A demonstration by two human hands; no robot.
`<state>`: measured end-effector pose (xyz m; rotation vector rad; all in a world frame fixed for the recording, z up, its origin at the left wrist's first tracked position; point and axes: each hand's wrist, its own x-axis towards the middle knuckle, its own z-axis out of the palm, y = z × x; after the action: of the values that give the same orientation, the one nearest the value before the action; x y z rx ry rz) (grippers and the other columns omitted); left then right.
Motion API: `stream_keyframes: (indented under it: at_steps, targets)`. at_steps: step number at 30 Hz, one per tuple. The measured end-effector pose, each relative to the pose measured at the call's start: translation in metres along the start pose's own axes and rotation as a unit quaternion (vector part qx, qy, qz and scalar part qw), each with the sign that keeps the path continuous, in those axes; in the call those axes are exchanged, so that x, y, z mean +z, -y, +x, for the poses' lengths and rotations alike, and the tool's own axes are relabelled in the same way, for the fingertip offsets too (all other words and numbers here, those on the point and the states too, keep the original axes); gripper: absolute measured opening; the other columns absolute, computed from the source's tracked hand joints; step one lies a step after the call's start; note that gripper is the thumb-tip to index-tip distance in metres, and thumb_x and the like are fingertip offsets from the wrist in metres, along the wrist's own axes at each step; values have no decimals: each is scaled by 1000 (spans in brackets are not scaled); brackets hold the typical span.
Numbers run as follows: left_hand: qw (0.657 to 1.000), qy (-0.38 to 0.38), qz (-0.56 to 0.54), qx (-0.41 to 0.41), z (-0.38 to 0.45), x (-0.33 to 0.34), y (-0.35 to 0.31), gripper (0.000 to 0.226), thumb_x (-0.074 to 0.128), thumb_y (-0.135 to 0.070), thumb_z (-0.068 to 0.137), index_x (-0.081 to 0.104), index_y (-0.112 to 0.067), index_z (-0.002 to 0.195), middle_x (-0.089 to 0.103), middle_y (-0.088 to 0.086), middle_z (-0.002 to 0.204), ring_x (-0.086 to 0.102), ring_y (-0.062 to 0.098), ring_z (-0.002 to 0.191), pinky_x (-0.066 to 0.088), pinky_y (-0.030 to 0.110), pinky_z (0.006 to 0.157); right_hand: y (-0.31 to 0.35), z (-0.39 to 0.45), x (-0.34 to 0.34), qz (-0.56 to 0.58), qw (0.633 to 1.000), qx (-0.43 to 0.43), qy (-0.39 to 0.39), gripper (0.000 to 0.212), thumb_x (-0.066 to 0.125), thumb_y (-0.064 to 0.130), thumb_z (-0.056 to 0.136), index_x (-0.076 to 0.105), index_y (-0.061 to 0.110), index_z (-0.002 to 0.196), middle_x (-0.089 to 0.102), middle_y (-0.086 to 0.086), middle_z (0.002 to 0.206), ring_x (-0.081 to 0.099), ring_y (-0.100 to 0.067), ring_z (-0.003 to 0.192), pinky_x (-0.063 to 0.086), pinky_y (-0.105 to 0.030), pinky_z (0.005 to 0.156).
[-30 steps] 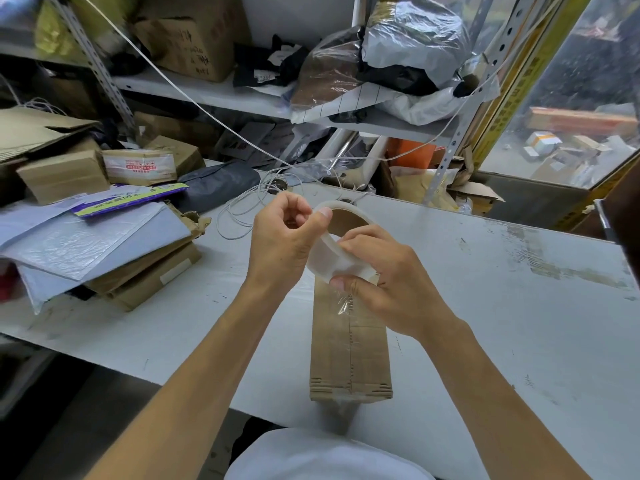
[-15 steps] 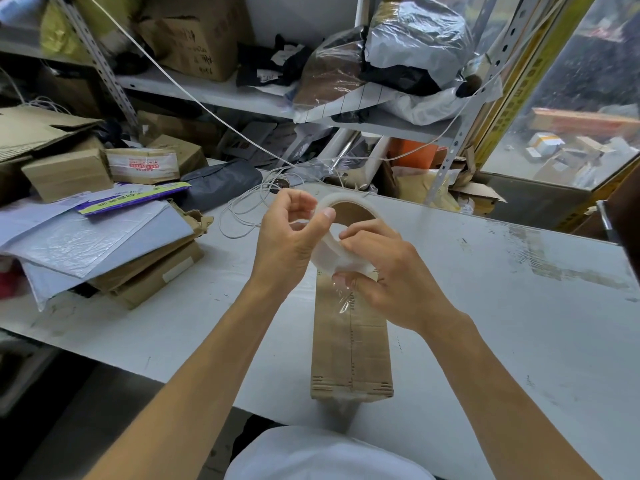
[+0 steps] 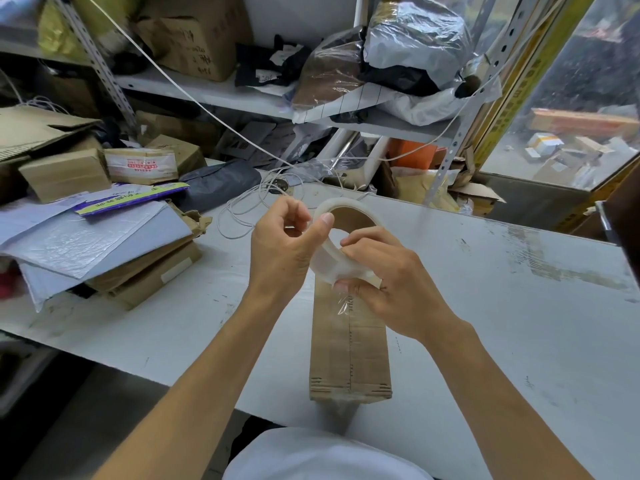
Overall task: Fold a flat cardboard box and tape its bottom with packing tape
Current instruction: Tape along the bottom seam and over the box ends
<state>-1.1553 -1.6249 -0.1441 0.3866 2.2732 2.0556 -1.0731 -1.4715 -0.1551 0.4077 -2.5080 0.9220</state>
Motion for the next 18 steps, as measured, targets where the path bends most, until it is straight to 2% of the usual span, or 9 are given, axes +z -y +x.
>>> stream_keyframes:
  at_steps: [7, 11, 13, 15, 16, 18]
  targets:
    - [999, -13, -31, -2, 0, 1, -5, 22, 75, -20, 85, 56, -9, 84, 50, 2, 73, 44, 11, 65, 41, 20, 59, 1, 3, 5, -11, 1000, -4, -18, 23, 77, 15, 77, 66, 3, 93, 68, -1, 97, 57, -21, 111, 47, -54, 80]
    - [999, -19, -43, -2, -5, 3, 0, 22, 76, -23, 85, 57, -12, 82, 52, 0, 72, 46, 10, 64, 42, 20, 59, -2, 2, 6, -67, 997, -19, -14, 20, 73, 20, 80, 66, 6, 93, 67, 1, 92, 56, -18, 113, 44, -57, 85]
    - [999, 8, -48, -12, -2, 0, 1, 24, 72, -32, 88, 65, -10, 96, 66, 0, 87, 60, 11, 76, 50, 21, 71, -2, 2, 1, -30, 999, 14, -35, 23, 73, 20, 79, 67, 3, 93, 68, -1, 96, 55, -15, 112, 47, -48, 88]
    - [998, 33, -43, -21, -1, -5, 1, 29, 63, -32, 95, 68, -13, 117, 72, -3, 109, 68, 12, 99, 54, 26, 88, -5, 2, -6, 19, 997, 53, -53, 27, 76, 19, 77, 69, 1, 97, 65, 3, 105, 53, -7, 113, 49, -32, 89]
    - [998, 40, -45, -20, -1, -7, 0, 28, 60, -25, 98, 68, -12, 121, 73, -1, 113, 69, 14, 104, 55, 28, 92, -8, 1, -10, 33, 996, 64, -50, 28, 76, 19, 77, 69, 2, 99, 62, 7, 110, 51, -2, 116, 46, -23, 90]
    - [998, 29, -47, -10, -4, -7, -2, 24, 61, -12, 96, 72, -8, 117, 76, 3, 108, 71, 18, 103, 57, 32, 91, -11, -1, -16, 64, 994, 84, -26, 27, 77, 16, 79, 69, 6, 102, 55, 16, 118, 45, 7, 123, 39, -12, 93]
